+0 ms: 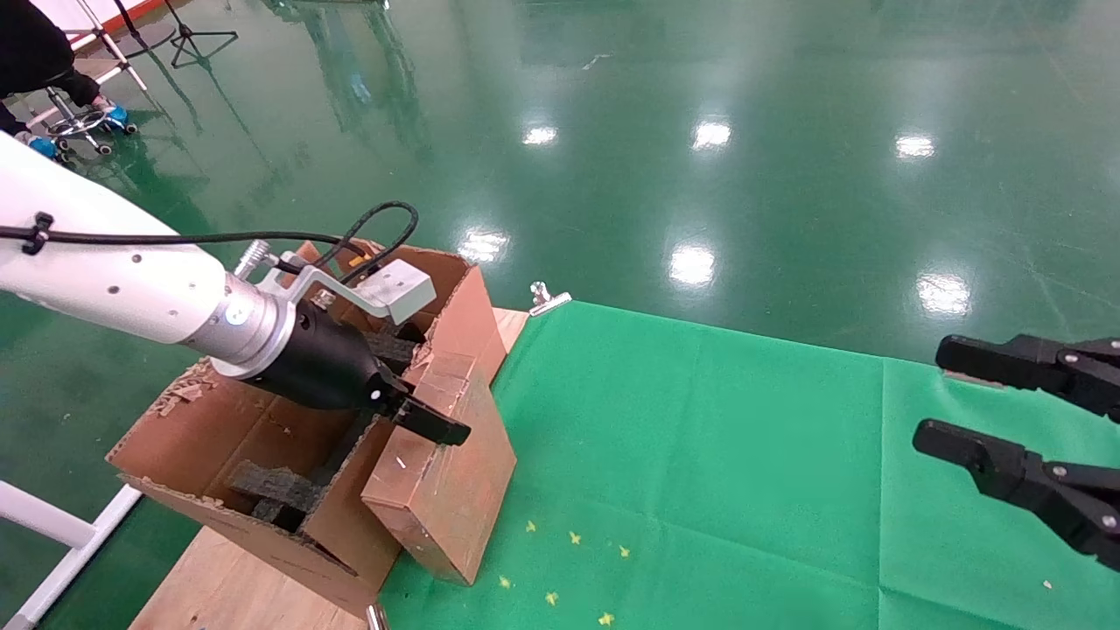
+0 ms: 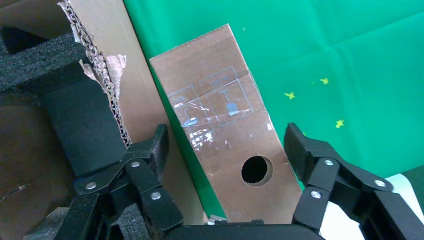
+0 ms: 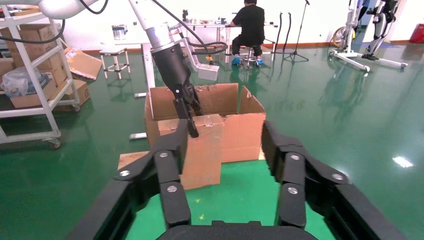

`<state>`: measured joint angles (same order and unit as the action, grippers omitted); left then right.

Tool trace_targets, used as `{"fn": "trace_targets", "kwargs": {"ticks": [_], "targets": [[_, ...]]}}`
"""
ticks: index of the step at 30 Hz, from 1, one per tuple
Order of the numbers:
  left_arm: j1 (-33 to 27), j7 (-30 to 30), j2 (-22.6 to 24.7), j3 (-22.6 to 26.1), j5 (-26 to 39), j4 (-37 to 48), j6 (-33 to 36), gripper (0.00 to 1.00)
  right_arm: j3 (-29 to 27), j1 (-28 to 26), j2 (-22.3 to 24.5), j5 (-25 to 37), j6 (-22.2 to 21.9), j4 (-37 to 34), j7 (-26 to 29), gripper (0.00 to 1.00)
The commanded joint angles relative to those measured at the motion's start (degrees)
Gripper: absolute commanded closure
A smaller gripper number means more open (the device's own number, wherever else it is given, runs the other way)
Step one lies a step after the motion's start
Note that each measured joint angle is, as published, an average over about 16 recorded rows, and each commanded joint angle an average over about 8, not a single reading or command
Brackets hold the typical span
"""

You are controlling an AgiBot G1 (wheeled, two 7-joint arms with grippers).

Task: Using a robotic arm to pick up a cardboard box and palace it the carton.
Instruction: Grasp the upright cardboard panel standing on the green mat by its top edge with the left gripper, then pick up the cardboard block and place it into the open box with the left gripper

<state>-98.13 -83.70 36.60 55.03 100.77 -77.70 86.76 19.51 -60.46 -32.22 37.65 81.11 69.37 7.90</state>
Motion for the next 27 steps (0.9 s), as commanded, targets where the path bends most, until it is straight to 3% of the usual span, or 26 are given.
{"fn": "trace_targets", "kwargs": {"ticks": [1, 15, 21, 27], "targets": [[0.0, 0.0, 0.0, 0.0, 0.0, 0.0, 0.0, 1.0, 0.0, 0.0, 0.0, 0.0, 0.0, 0.0, 0.0, 0.0], [-0.1, 3.1, -0.3, -0.7, -2.6, 1.8, -0.4, 1.0, 0.0, 0.0, 0.0, 0.0, 0.0, 0.0, 0.0, 0.0], [-2.5, 9.4, -2.1, -3.5, -6.7, 3.0, -1.4, 1.0, 0.0, 0.0, 0.0, 0.0, 0.0, 0.0, 0.0, 0.0], [-9.4, 17.9, -3.9, -7.1, -8.2, 7.1, -1.0, 1.0, 0.0, 0.0, 0.0, 0.0, 0.0, 0.0, 0.0, 0.0]]}}
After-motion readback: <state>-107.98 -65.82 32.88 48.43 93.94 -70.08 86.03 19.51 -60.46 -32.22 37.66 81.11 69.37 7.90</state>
